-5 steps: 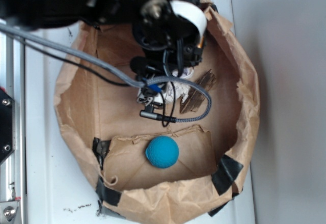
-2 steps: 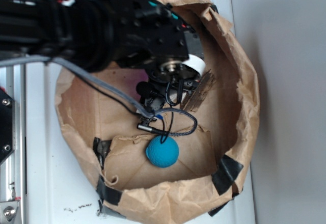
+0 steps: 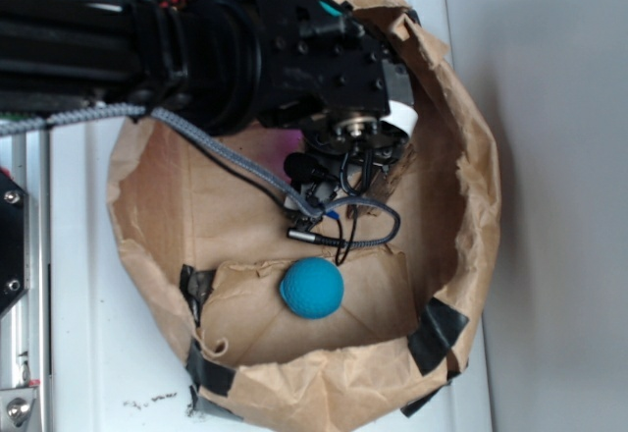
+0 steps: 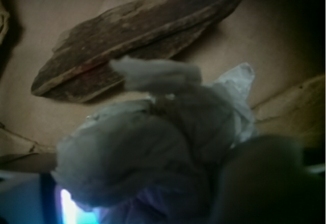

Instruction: Grab the white paper.

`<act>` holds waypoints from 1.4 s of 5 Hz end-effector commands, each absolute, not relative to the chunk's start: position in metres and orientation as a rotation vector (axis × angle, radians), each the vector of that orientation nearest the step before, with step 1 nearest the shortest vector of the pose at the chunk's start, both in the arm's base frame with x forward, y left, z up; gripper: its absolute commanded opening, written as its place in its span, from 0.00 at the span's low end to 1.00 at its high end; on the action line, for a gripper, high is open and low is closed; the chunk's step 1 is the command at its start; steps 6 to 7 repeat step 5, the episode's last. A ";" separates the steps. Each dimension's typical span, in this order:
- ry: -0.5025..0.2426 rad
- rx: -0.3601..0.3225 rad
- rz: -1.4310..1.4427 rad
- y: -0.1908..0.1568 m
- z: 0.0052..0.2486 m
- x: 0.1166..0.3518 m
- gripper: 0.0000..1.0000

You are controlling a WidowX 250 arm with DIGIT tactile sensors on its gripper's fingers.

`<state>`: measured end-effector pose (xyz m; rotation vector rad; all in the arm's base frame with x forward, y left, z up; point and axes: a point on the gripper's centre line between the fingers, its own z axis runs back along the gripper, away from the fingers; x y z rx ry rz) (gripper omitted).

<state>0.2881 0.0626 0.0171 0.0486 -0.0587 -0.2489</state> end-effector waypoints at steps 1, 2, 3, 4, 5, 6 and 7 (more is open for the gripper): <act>-0.202 -0.034 -0.233 0.070 0.088 0.280 0.00; -0.253 -0.088 -0.217 0.072 0.130 0.272 0.00; -0.281 -0.132 -0.207 0.070 0.164 0.262 0.00; -0.302 -0.130 -0.230 0.062 0.181 0.250 0.00; -0.286 -0.035 -0.230 0.053 0.177 0.245 0.00; -0.286 -0.035 -0.230 0.053 0.177 0.245 0.00; -0.286 -0.035 -0.230 0.053 0.177 0.245 0.00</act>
